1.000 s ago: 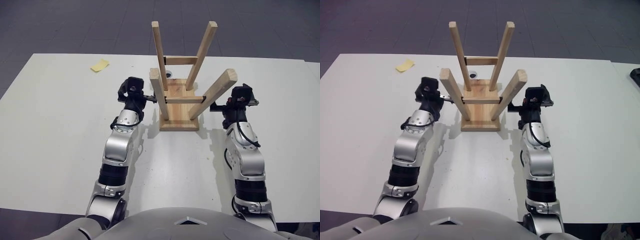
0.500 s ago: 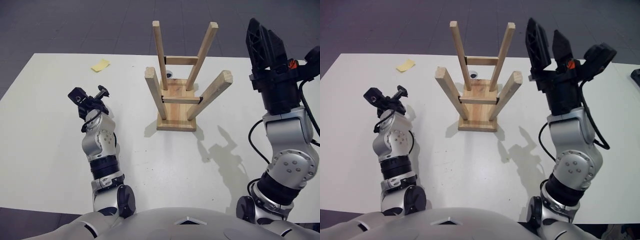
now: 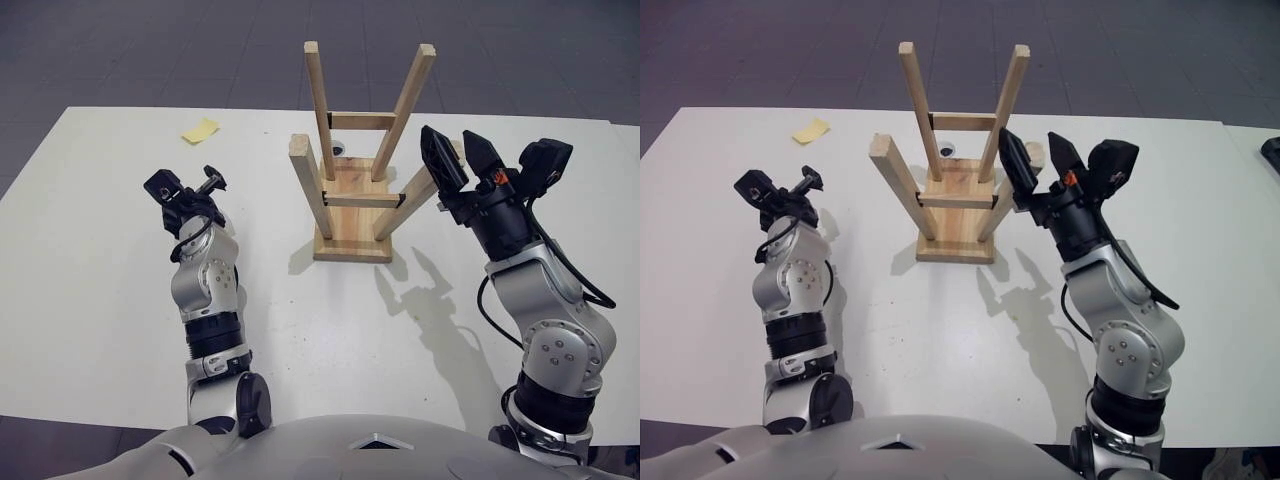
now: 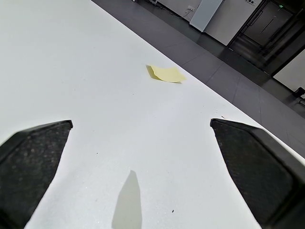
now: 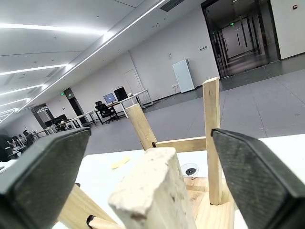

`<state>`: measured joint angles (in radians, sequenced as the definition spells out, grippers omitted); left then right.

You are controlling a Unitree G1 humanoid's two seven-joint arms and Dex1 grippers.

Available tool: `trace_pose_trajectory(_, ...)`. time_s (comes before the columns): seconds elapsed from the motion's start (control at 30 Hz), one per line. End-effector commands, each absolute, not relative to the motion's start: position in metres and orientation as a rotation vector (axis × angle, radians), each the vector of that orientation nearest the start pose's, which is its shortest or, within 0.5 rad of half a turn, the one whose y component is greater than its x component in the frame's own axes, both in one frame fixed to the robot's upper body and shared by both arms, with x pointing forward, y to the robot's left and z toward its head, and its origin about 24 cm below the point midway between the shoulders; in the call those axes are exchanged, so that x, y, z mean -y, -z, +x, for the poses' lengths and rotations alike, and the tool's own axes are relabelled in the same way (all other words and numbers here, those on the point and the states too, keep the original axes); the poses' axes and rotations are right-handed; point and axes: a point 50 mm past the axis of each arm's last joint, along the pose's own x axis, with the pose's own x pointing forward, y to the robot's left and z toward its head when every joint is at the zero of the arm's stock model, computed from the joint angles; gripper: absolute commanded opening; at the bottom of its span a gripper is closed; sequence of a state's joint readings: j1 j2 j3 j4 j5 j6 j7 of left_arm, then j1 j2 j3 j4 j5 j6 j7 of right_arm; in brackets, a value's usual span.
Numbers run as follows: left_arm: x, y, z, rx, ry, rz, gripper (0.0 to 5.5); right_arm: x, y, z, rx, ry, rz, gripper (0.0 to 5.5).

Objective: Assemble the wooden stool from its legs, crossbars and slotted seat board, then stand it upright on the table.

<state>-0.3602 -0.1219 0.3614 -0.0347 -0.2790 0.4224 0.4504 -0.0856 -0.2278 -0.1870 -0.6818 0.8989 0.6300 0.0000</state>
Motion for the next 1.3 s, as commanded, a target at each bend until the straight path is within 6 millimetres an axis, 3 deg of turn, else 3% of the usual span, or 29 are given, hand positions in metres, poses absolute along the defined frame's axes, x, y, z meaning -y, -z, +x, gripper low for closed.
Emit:
trace_pose_trajectory(0.03, -0.178, -0.078, 0.297, -0.174, -0.535, -0.504, 5.4, 0.162, -0.166, 0.23, 0.113, -0.368, 0.51, 3.91)
trace_pose_trajectory(0.33, -0.178, -0.079, 0.297, -0.172, -0.532, -0.499, 5.4, 0.174, -0.149, 0.239, 0.037, -0.224, 0.582, 2.48)
trace_pose_trajectory(0.5, -0.177, -0.083, 0.299, -0.159, -0.524, -0.501, 5.4, 0.188, -0.134, 0.245, -0.034, -0.091, 0.811, 1.7)
trace_pose_trajectory(0.8, -0.175, -0.086, 0.301, -0.152, -0.508, -0.498, 5.4, 0.197, -0.102, 0.255, -0.199, 0.069, 1.238, 1.08)
trace_pose_trajectory(1.03, -0.171, -0.09, 0.305, -0.15, -0.482, -0.495, 5.4, 0.204, -0.041, 0.248, -0.481, 0.384, 1.442, 1.06)
trace_pose_trajectory(1.1, -0.171, -0.091, 0.306, -0.15, -0.474, -0.49, 5.4, 0.206, -0.037, 0.246, -0.489, 0.427, 1.476, 1.58)
trace_pose_trajectory(1.3, -0.171, -0.093, 0.306, -0.148, -0.471, -0.491, 5.4, 0.213, -0.05, 0.247, -0.448, 0.441, 1.555, 2.86)
